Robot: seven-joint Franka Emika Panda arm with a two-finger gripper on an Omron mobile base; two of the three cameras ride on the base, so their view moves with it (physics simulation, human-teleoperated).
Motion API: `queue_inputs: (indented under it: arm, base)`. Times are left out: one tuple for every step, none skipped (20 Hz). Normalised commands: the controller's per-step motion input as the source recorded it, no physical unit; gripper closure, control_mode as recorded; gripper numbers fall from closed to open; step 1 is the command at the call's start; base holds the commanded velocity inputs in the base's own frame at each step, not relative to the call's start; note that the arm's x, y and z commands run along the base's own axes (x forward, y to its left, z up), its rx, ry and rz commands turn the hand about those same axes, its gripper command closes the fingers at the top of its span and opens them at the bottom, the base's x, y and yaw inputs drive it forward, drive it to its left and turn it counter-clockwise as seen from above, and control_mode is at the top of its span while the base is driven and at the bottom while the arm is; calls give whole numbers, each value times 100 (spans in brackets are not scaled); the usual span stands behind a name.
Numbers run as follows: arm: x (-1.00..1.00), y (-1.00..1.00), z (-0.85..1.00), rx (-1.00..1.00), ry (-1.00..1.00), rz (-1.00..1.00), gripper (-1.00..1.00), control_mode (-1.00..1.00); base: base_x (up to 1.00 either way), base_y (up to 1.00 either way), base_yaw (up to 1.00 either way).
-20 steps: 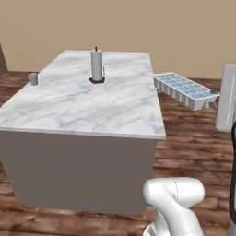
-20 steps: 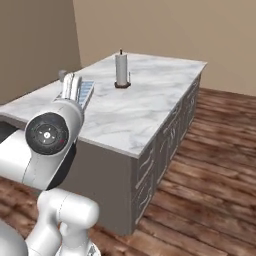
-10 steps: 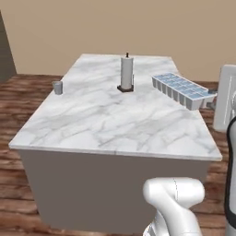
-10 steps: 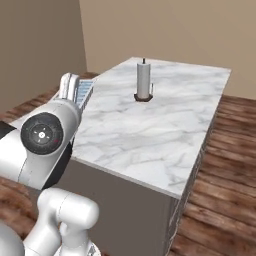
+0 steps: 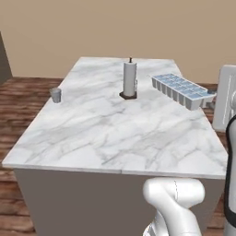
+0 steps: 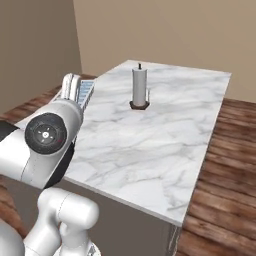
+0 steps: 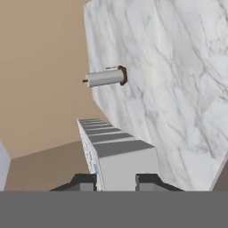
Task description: Open the freezer door, pick up the ice cube tray from the freezer, and place it on the dining counter.
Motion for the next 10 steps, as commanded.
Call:
queue_inputs:
  arm:
    - [0,0,0,0,0,0,100,100]
    - [0,0,0,0,0,0,100,100]
    - [0,0,0,0,0,0,100,100]
    - [0,0,0,0,0,0,100,100]
    - [0,0,0,0,0,0,100,100]
    - [0,0,0,0,0,0,100,100]
    - [0,0,0,0,0,0,100,100]
    - [0,0,0,0,0,0,100,100]
    - [0,0,0,0,0,0,100,100]
    - [0,0,0,0,0,0,100,100]
  base:
    - [44,21,-9]
    - [39,26,-11]
    - [34,34,-11]
    - [29,36,-14]
    - [29,54,-18]
    - [26,59,-18]
    - [30,59,-18]
    - [34,62,-19]
    - [35,70,-21]
    - [31,69,-21]
